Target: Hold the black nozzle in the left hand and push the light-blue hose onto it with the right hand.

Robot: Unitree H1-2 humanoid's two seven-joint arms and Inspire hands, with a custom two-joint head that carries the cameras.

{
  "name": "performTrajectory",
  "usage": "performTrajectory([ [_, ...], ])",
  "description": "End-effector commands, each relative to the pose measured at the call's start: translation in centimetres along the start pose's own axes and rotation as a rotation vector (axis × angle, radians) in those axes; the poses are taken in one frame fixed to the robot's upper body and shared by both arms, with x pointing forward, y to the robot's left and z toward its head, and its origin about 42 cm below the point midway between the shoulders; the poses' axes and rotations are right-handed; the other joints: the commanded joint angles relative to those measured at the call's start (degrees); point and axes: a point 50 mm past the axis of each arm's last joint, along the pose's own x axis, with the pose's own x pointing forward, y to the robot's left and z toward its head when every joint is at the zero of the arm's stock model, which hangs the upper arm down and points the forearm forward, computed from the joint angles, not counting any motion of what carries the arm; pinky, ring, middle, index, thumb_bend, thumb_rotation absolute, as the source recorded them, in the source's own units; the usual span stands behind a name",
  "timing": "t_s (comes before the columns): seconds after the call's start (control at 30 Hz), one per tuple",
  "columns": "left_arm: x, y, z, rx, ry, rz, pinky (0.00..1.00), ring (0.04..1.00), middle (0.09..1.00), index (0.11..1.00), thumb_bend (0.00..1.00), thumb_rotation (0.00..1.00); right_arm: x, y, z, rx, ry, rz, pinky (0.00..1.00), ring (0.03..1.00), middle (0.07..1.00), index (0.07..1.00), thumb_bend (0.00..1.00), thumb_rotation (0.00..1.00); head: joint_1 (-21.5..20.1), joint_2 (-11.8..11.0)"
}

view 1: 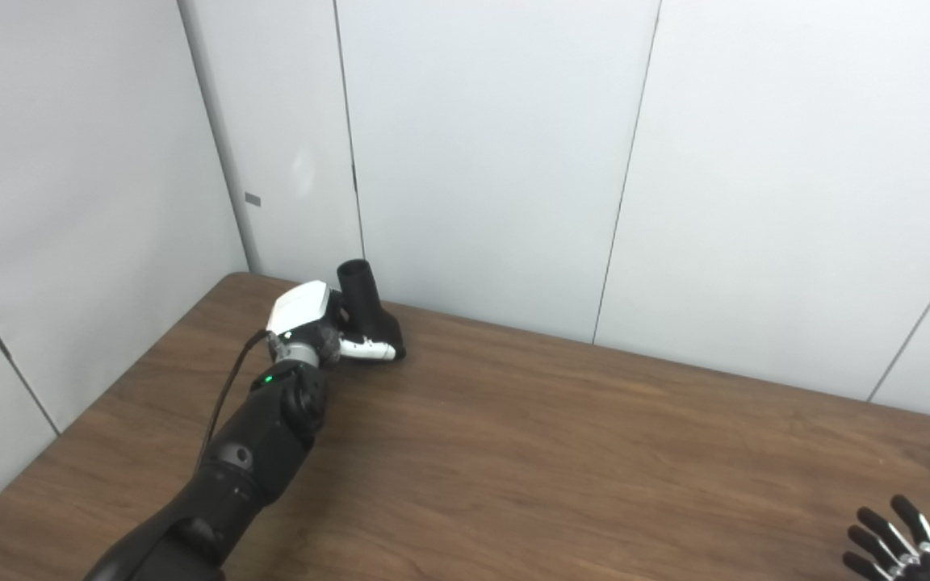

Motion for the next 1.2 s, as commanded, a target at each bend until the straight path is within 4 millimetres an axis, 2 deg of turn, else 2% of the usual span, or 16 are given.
performTrajectory([
  [0.0,-0.7,-2.0,-0.2,-0.019,0.009,-0.079,0.52,0.565,0.529,0.472,0.52,0.00,-2.7,0.7,-2.3,0.028,0.102,-0.015,0.80,0.865,0.885,0.968,0.59,0.93,0.0,0.0],
  [0.3,-1.9,-1.5,0.4,-0.022,-0.044,-0.073,0.51,0.549,0.514,0.479,0.52,0.00,-2.3,1.1,-2.2,0.033,0.095,0.000,0.80,0.873,0.885,0.971,0.60,0.92,-1.3,0.3],
  [0.5,-3.9,-1.8,1.2,-0.046,-0.097,-0.075,0.47,0.524,0.502,0.485,0.52,0.00,-2.1,1.3,-2.1,0.038,0.090,0.005,0.81,0.874,0.888,0.972,0.54,0.92,-1.9,0.4],
  [0.53,-4.4,-1.9,1.5,-0.047,-0.115,-0.073,0.47,0.522,0.501,0.486,0.52,0.00,-2.0,1.4,-2.1,0.032,0.091,0.006,0.81,0.874,0.888,0.972,0.54,0.92,-2.5,0.5],
  [0.57,-5.0,-1.9,1.9,-0.045,-0.132,-0.069,0.44,0.455,0.498,0.496,0.51,0.00,-2.0,1.4,-2.1,0.028,0.090,0.007,0.81,0.873,0.888,0.972,0.55,0.93,-3.0,0.7],
  [0.63,-6.0,-2.0,2.4,-0.037,-0.159,-0.069,0.43,0.419,0.500,0.499,0.50,0.00,-1.9,1.6,-2.1,0.022,0.088,0.007,0.81,0.872,0.889,0.975,0.56,0.93,-3.7,0.9],
  [0.83,-8.9,-2.1,4.2,-0.018,-0.259,-0.088,0.43,0.407,0.502,0.503,0.50,0.00,-1.7,2.3,-2.0,0.023,0.085,0.011,0.80,0.871,0.884,0.972,0.53,0.93,-5.6,1.4],
  [1.0,-11.2,-3.3,5.6,-0.007,-0.357,-0.100,0.42,0.412,0.505,0.491,0.50,0.00,-1.4,2.8,-2.4,0.027,0.088,0.010,0.79,0.874,0.887,0.976,0.52,0.94,-7.5,1.7],
  [1.17,-13.8,-4.9,7.0,0.000,-0.435,-0.128,0.45,0.419,0.438,0.501,0.50,0.00,-1.3,3.2,-2.5,0.021,0.089,-0.002,0.74,0.848,0.868,0.964,0.51,0.94,-10.1,2.5],
])
